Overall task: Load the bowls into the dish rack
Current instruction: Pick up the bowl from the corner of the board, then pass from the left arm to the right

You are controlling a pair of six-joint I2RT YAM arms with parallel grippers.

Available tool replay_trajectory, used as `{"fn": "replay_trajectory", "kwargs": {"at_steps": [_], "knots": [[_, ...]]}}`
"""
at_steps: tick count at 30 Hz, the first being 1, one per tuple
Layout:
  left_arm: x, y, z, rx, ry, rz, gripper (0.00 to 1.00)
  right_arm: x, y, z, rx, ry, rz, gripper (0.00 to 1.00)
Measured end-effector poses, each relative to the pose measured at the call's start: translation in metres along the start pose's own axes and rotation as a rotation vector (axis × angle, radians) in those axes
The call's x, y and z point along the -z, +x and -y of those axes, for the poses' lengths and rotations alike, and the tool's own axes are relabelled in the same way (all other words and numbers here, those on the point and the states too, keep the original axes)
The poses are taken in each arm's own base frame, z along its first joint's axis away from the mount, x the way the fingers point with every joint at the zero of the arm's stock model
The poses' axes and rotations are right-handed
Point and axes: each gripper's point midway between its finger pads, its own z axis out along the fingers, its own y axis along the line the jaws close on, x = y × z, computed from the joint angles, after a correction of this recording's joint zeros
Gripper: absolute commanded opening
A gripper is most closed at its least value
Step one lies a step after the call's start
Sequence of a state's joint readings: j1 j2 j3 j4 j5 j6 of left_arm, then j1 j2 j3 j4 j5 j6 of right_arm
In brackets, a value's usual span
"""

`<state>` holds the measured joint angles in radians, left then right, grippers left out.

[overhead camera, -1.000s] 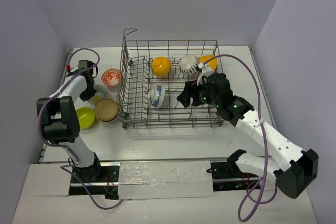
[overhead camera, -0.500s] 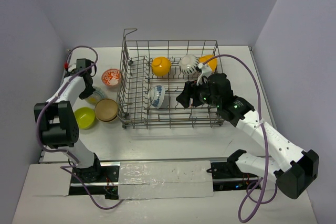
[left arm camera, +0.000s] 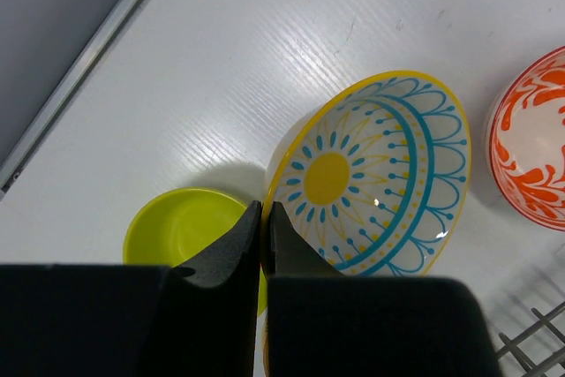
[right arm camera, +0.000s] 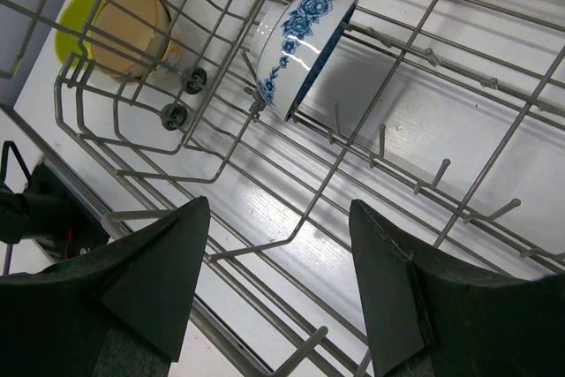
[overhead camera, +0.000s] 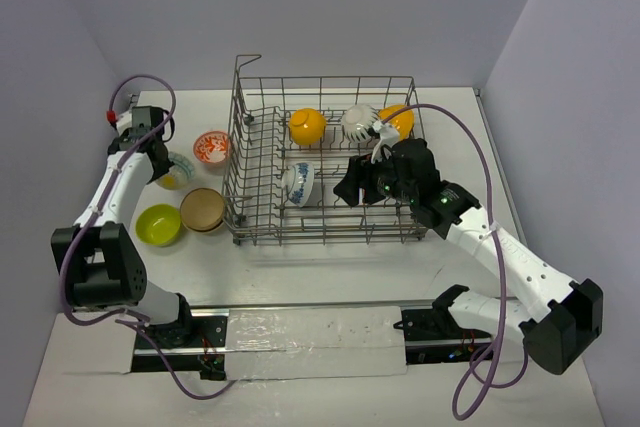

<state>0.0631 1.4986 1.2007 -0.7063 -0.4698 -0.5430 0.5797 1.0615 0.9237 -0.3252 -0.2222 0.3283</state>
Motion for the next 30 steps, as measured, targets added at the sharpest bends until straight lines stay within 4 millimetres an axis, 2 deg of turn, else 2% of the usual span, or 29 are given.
{"fn": "replay_trajectory", "kwargs": {"at_steps": [11, 15, 21, 26, 30], "knots": [[0.019, -0.031, -0.001, 0.042, 0.008, 0.083, 0.0, -0.003, 0.003, 0.001, 0.006, 0.001, -0.012, 0.72], [0.038, -0.043, 0.004, 0.064, 0.059, 0.131, 0.0, -0.005, 0.005, 0.001, 0.008, -0.004, -0.024, 0.72], [0.097, -0.07, 0.034, 0.076, 0.217, 0.256, 0.0, -0.01, 0.009, -0.003, 0.017, -0.037, -0.047, 0.71], [0.151, -0.1, 0.042, 0.122, 0.332, 0.362, 0.0, -0.016, 0.015, -0.005, 0.024, -0.062, -0.074, 0.71], [0.193, -0.12, 0.054, 0.143, 0.429, 0.431, 0.0, -0.017, 0.012, -0.014, 0.036, -0.116, -0.065, 0.71]]}}
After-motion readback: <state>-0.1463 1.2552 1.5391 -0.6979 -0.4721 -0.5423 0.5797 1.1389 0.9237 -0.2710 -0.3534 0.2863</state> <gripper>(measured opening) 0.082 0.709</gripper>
